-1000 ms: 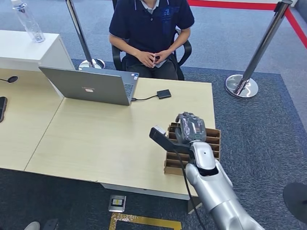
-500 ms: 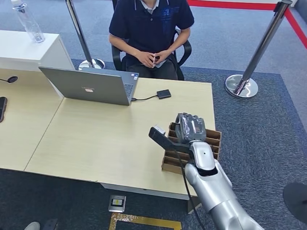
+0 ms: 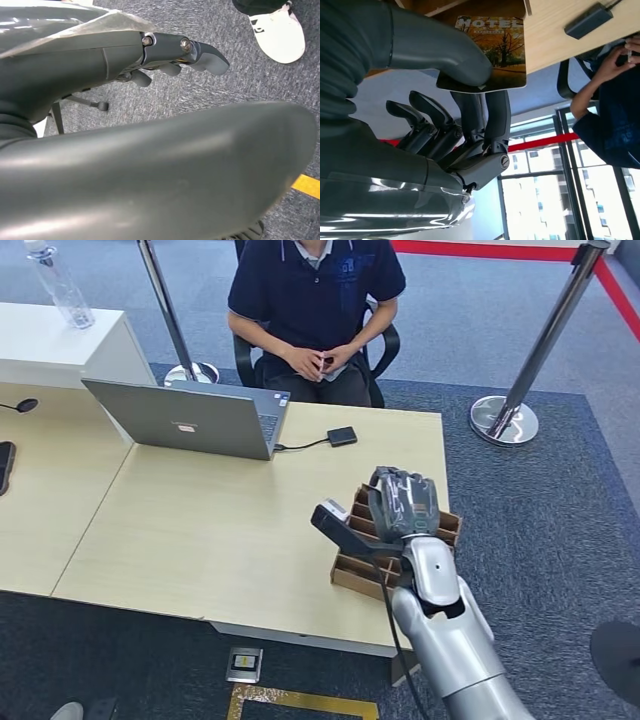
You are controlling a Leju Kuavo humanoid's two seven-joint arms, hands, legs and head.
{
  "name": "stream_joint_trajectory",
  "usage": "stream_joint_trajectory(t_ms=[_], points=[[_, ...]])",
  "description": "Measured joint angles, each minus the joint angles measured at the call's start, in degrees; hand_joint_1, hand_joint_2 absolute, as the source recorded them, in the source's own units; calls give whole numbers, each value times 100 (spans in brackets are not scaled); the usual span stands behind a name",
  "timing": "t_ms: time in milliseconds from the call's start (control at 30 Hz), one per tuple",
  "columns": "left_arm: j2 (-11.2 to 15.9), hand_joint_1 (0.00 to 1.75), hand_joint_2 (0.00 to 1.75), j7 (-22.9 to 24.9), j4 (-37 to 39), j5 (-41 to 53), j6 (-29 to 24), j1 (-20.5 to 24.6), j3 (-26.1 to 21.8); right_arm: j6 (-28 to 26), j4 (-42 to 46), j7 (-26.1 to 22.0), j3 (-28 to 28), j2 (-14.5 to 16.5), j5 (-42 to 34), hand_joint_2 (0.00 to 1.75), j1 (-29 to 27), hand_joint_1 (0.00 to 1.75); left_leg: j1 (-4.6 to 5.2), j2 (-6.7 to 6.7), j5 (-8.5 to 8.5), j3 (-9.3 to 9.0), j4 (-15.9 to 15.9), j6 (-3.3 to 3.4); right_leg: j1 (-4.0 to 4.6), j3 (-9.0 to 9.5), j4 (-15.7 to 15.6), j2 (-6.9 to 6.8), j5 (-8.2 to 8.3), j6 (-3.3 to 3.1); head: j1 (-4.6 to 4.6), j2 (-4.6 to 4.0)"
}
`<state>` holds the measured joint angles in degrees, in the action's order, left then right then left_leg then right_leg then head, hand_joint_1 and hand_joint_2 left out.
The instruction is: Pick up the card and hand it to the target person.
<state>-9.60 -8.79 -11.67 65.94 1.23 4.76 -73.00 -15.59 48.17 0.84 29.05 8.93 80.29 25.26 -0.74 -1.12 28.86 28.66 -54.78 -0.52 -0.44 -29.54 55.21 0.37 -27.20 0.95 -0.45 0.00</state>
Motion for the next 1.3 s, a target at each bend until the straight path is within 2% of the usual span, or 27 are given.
stream_joint_trajectory(t_ms=[233,400,667,867,1300], points=[[-1,0,0,-19,1,-3,0,2,-4,192,866,-385,49,-79,-142,175,-48,175,0,0,0,0,0,0,0,1,2,0,0,0,-1,0],[-8,0,0,-70,2,5,0,15,-4,313,974,-525,176,7,-341,175,255,175,0,0,-2,0,0,-1,0,1,4,0,1,-2,-1,0],[-32,0,0,-81,16,105,40,43,-2,-13,-225,-479,290,462,-413,175,1213,175,-1,2,-10,-1,0,-4,0,1,6,0,4,-2,-1,0],[-42,0,0,-27,28,192,85,50,0,-248,-1116,-296,286,675,-375,175,1642,175,-1,2,-10,0,0,-4,0,0,5,0,5,-1,-1,0],[-48,0,0,51,45,286,100,51,11,-415,-1776,-299,183,758,-381,175,1863,175,-1,1,-10,-1,0,-4,0,0,4,0,5,-1,-1,0]])
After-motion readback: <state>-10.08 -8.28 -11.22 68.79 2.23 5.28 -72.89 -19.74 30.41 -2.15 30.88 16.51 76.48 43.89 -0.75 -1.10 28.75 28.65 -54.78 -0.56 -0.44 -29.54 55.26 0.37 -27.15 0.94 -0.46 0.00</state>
